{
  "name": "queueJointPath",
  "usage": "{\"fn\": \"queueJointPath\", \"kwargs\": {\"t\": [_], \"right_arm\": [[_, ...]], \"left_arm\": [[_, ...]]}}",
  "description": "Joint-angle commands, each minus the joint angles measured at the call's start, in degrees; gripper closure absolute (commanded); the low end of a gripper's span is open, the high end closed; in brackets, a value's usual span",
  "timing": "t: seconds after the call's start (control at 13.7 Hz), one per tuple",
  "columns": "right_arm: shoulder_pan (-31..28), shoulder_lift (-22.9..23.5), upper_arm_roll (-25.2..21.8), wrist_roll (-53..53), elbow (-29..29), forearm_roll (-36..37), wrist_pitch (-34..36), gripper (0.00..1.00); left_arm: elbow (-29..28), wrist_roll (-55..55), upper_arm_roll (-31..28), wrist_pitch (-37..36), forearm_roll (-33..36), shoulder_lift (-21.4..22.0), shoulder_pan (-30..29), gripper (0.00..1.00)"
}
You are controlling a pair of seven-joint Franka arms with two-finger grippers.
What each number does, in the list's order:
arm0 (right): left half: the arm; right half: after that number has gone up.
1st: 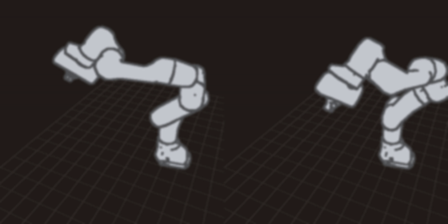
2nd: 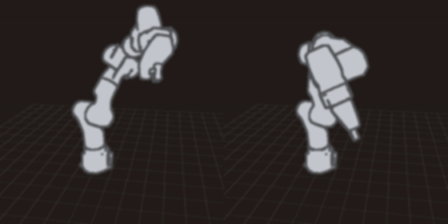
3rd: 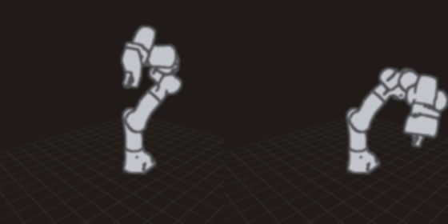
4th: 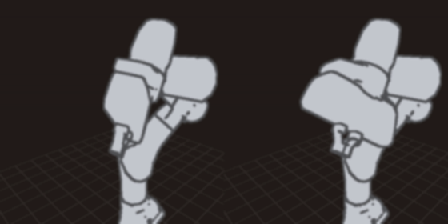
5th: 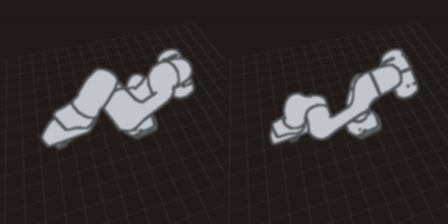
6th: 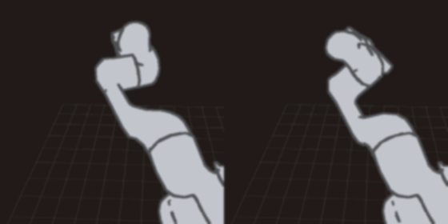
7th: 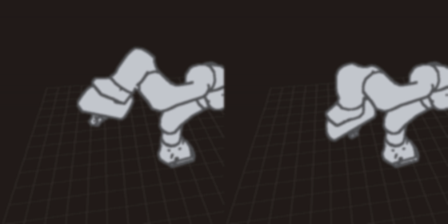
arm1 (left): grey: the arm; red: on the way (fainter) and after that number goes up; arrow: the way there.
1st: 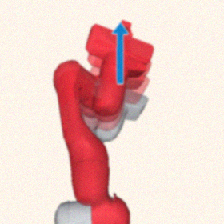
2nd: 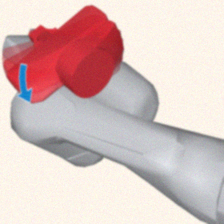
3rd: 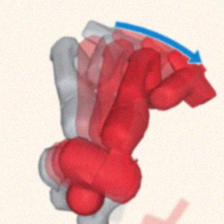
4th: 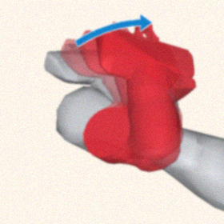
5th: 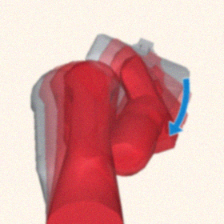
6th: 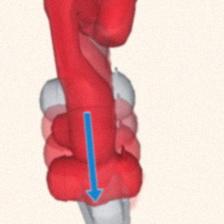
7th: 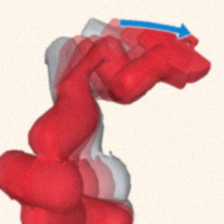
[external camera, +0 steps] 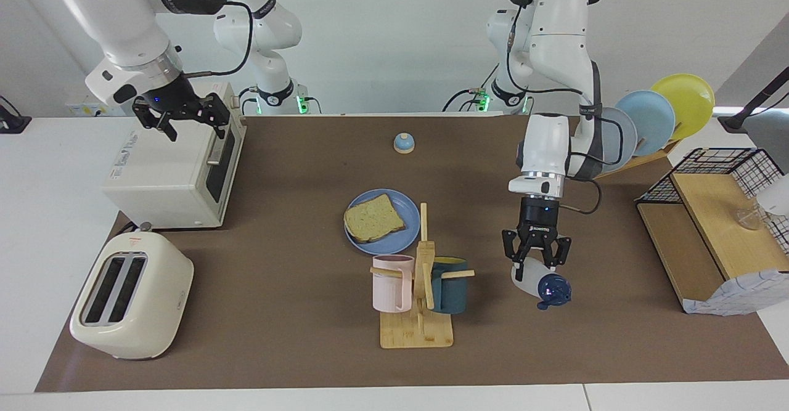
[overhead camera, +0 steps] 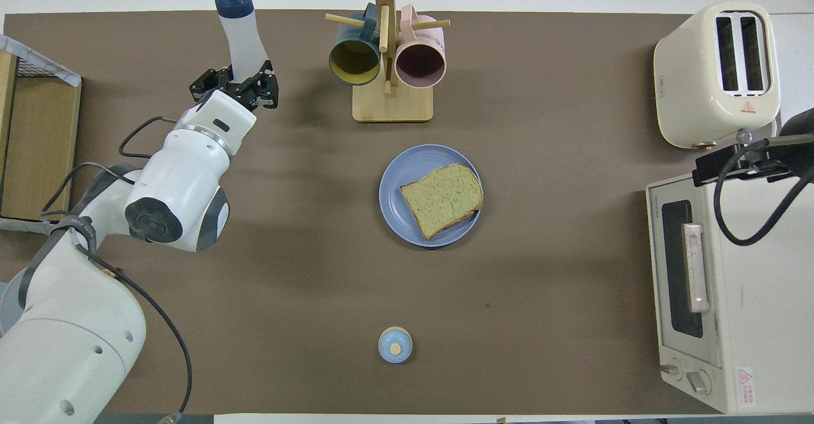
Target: Put bread on plate and add seasoning
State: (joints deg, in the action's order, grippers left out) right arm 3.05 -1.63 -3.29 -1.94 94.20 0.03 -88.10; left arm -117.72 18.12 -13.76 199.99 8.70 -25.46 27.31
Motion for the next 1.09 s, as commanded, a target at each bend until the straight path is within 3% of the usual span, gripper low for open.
{"fn": "queueJointPath", "kwargs": {"t": [0.0,0.36,1.02], "right_arm": [[-1.2,-0.48,0.65,-1.58,0.11,-0.03,-0.06,0.0],[-1.2,-0.48,0.65,-1.58,0.11,0.06,-0.06,0.0],[-1.2,-0.48,0.65,-1.58,0.11,0.06,0.03,0.0]], "left_arm": [[4.95,0.34,-0.04,1.02,0.17,-5.12,0.02,1.0],[9.61,0.34,-0.04,0.93,2.81,-10.66,-0.5,1.0],[6.37,0.34,-0.04,0.93,4.84,-10.32,0.02,1.0]]}}
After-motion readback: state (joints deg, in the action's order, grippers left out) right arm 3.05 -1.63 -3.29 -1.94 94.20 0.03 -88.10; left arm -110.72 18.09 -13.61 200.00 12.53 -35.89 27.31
